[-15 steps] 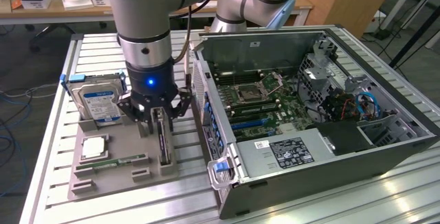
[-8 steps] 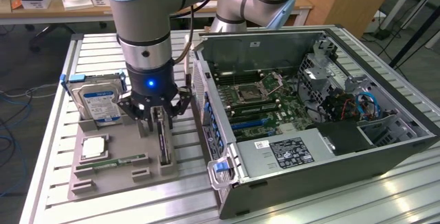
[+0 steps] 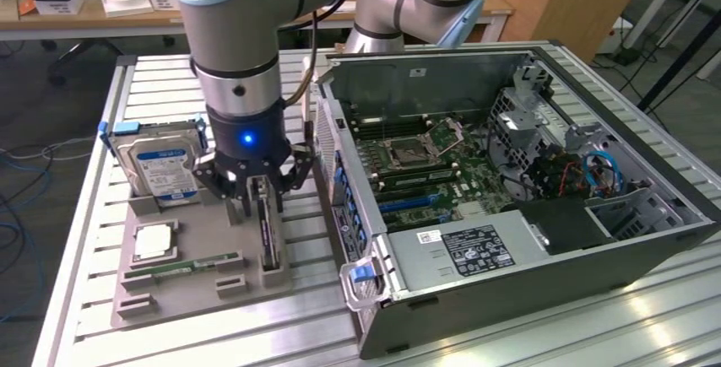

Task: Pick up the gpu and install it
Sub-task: 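Pick up the gpu and move the gpu toward the slot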

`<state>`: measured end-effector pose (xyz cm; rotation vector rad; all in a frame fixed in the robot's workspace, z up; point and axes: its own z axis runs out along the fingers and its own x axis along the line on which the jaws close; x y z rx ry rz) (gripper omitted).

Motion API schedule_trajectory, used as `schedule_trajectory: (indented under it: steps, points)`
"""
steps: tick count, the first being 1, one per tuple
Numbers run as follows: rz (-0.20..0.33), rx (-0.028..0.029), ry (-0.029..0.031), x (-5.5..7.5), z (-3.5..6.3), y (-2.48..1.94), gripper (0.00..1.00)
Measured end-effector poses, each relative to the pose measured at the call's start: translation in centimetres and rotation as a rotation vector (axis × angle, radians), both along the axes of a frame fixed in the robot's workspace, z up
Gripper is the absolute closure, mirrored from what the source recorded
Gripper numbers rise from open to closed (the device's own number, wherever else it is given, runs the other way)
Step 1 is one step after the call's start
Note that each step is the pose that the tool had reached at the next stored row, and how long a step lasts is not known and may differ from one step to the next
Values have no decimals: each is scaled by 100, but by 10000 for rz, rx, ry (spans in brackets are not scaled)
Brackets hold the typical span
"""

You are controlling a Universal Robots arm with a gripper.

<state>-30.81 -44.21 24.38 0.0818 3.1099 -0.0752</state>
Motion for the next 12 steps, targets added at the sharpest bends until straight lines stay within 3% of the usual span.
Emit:
schedule_trajectory:
  steps: [5,12]
  points:
    - [316,-6,2,-14,-12,0,53]
    - [278,-7,1,-15,-27,-5,53]
